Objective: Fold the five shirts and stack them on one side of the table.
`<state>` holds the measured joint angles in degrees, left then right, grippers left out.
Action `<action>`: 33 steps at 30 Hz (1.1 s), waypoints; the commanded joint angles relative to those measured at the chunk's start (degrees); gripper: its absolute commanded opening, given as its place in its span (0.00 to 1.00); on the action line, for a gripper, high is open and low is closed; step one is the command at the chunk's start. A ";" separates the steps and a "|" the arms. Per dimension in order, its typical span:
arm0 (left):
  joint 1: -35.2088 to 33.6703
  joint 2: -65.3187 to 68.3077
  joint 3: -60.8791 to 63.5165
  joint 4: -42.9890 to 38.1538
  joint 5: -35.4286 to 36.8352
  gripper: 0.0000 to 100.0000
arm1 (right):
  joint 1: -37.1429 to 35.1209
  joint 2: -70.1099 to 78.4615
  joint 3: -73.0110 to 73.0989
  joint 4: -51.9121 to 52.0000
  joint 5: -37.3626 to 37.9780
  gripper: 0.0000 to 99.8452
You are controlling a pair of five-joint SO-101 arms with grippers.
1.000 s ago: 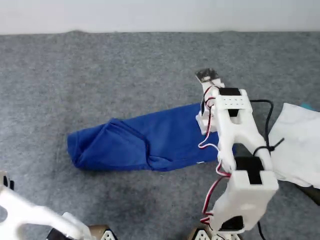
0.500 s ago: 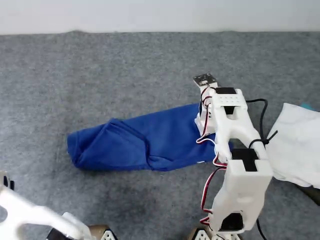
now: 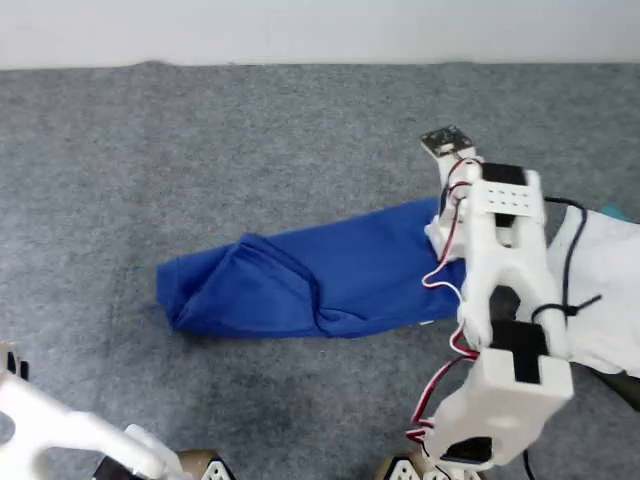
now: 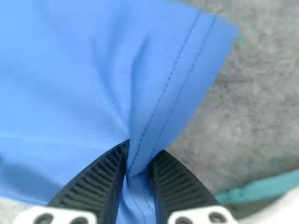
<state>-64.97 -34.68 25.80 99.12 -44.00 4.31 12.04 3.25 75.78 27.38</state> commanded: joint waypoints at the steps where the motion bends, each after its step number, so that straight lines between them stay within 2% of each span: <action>1: 0.35 -1.49 -1.89 1.23 0.09 0.09 | 0.84 -5.76 -5.71 4.70 2.20 0.01; 6: 0.44 -1.49 -1.89 1.23 0.09 0.09 | -3.21 -8.22 -11.08 12.97 4.22 0.01; 11: 0.44 -1.49 -1.89 1.23 0.09 0.09 | -14.73 -11.47 -12.66 18.15 4.31 0.01; 20: 0.53 -1.58 -1.89 1.23 0.09 0.09 | -33.19 -10.59 -12.92 16.40 1.32 0.01; 28: 0.18 -1.58 -2.07 1.23 0.09 0.09 | -42.77 -7.87 -12.92 8.04 -3.08 0.01; 33: 0.09 -1.58 -1.89 1.23 0.09 0.09 | -47.34 -4.62 -14.33 6.46 -3.87 0.01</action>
<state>-64.97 -34.68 25.80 99.12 -44.00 -40.79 6.86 -6.51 83.34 24.22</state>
